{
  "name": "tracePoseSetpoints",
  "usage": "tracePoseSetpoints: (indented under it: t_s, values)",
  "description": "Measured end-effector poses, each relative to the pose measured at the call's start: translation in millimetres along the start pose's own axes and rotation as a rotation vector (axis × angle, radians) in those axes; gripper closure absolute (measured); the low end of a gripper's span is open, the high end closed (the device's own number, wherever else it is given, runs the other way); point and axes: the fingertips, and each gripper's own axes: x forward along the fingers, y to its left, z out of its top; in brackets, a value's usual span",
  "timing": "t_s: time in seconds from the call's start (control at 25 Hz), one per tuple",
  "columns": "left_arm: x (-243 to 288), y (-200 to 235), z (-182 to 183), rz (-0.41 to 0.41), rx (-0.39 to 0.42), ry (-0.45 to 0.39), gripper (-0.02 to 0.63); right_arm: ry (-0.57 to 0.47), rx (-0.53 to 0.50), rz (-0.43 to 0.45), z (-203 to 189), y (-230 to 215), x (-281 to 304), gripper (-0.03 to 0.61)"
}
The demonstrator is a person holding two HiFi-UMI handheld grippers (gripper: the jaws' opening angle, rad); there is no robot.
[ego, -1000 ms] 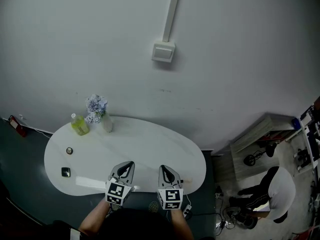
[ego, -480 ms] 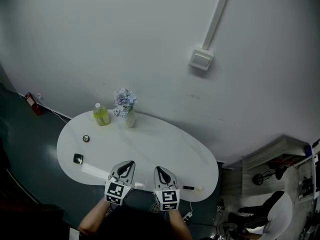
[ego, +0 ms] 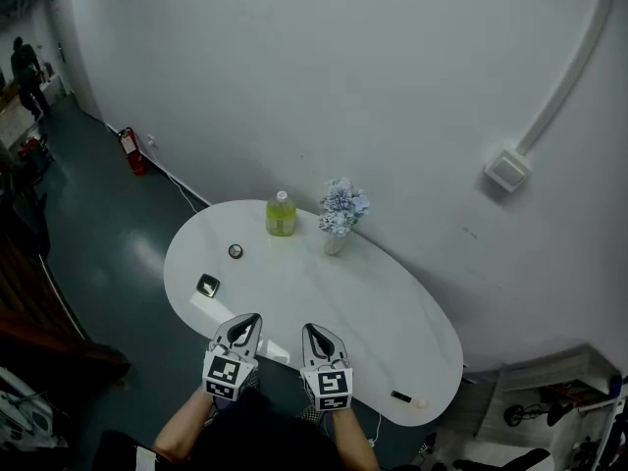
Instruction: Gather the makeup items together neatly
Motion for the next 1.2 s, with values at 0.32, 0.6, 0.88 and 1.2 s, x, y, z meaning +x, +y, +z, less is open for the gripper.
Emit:
tracePoseSetpoints:
  t_s: [0.32, 0.6, 0.88, 1.2]
  values:
    - [-51, 88, -29, 0.181, -0.069, 0.028, 0.597, 0.046, -0.058, 0.210, -2, 91, 70, 0.546]
    - [-78, 156, -55, 0.288, -0.132, 0.060, 0.597, 0.101, -0.103, 0.325, -12, 150, 128, 0.546]
    - [-81, 206, -98, 0.325, -0.197, 0.094, 0.597, 0.172, -0.141, 0.387, -33, 187, 182, 0.546]
    - [-65, 244, -137, 0.314, -0.237, 0.150, 0.597, 0.252, -0.157, 0.413, -63, 200, 235, 0.546]
